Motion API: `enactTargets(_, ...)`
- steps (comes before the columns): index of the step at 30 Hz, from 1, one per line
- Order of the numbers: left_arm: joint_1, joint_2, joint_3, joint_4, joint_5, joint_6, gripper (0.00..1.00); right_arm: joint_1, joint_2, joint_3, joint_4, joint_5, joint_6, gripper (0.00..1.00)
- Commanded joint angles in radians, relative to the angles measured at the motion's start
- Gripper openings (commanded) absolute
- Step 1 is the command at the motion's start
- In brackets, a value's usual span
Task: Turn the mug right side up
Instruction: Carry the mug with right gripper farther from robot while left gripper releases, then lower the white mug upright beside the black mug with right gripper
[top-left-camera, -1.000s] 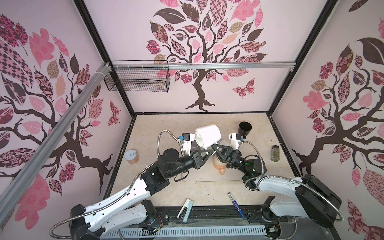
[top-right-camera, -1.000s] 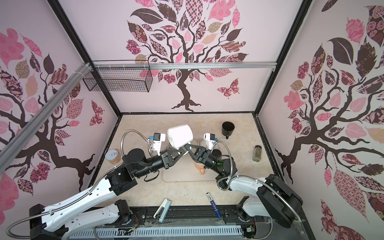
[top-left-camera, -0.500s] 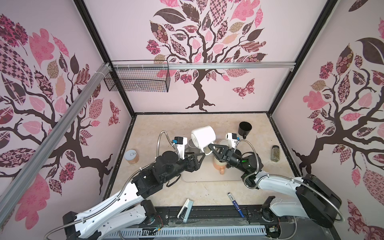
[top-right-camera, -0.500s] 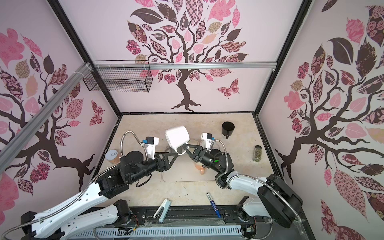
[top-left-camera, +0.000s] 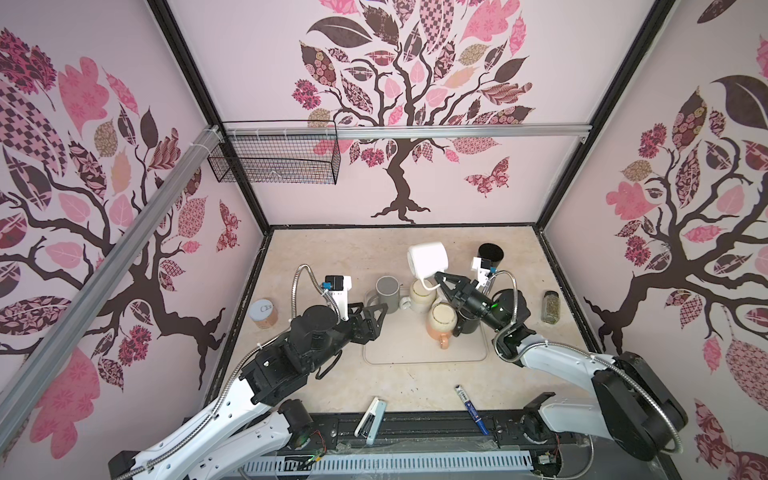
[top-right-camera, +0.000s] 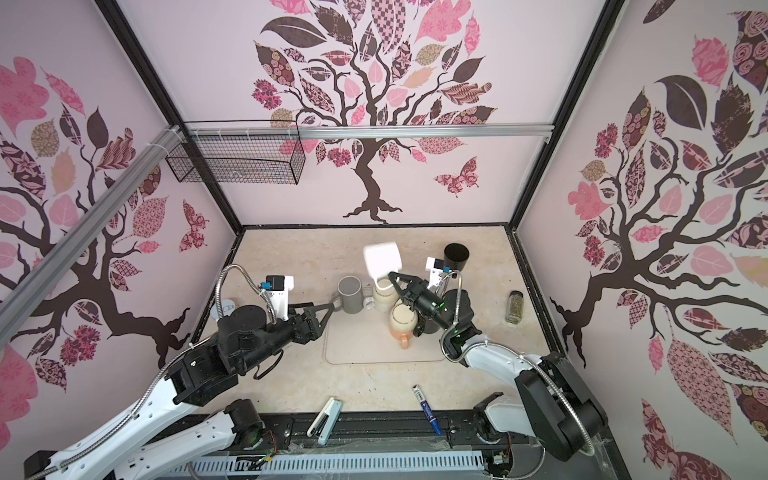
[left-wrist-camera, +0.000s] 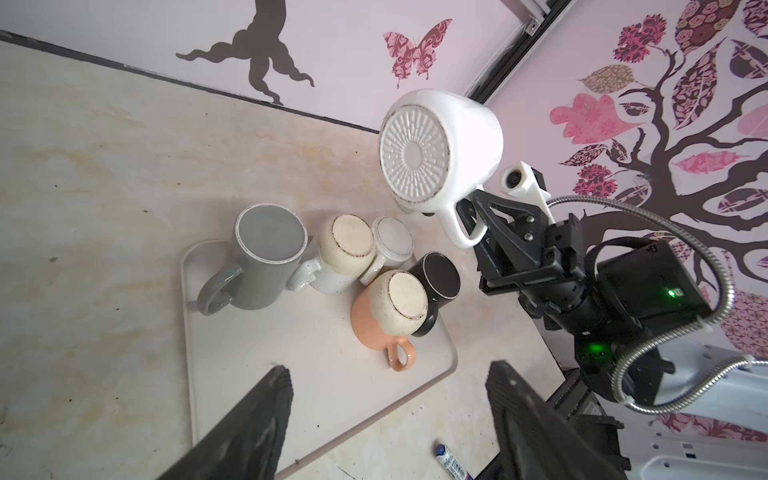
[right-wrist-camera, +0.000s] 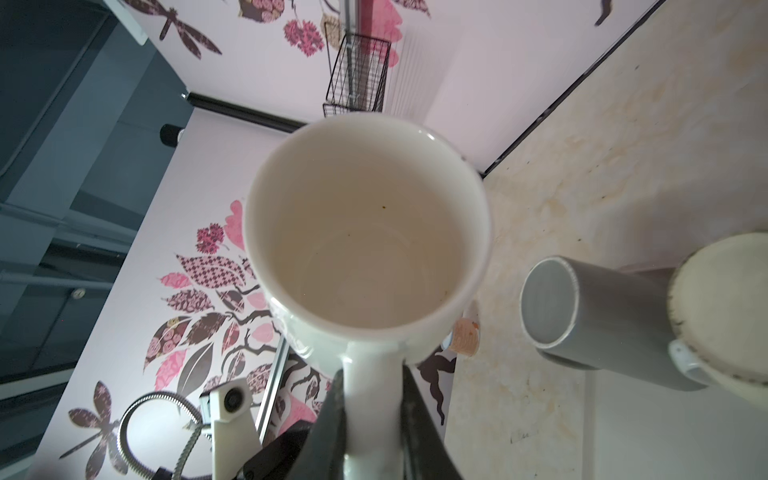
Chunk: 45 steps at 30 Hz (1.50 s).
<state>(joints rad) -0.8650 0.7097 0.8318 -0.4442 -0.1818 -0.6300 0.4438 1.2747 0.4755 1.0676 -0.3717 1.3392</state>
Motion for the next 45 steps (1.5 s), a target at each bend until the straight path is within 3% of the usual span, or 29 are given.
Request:
enactTargets(1, 0.015, -0.004, -0.028, 0.021, 0.025, 0.024, 0.76, -0.082, -0.005, 0.082, 0.109, -0.018, 0.033, 0.0)
enactTargets(5, 0.024, 0.007, -0.028, 0.011, 0.038, 0.031, 0.77, -0.173, 0.066, 0.151, 0.067, -0.039, 0.009, 0.0)
enactTargets(9, 0.029, 0.003, -0.038, 0.01, 0.037, 0.032, 0.77, -0.208, 0.129, 0.297, -0.191, -0.032, -0.184, 0.0)
enactTargets(13, 0.035, -0.004, -0.046, 0.006, 0.033, 0.039, 0.77, -0.216, 0.176, 0.418, -0.421, 0.078, -0.393, 0.0)
enactTargets(25, 0.047, 0.016, -0.052, -0.005, -0.004, 0.08, 0.77, -0.214, 0.301, 0.695, -0.773, 0.3, -0.83, 0.0)
enactTargets(34, 0.055, 0.078, -0.034, 0.008, 0.034, 0.097, 0.78, -0.211, 0.45, 0.884, -0.983, 0.336, -0.996, 0.0)
enactTargets(45, 0.083, 0.082, -0.069, 0.04, 0.058, 0.08, 0.78, -0.203, 0.562, 0.939, -1.032, 0.397, -1.08, 0.0)
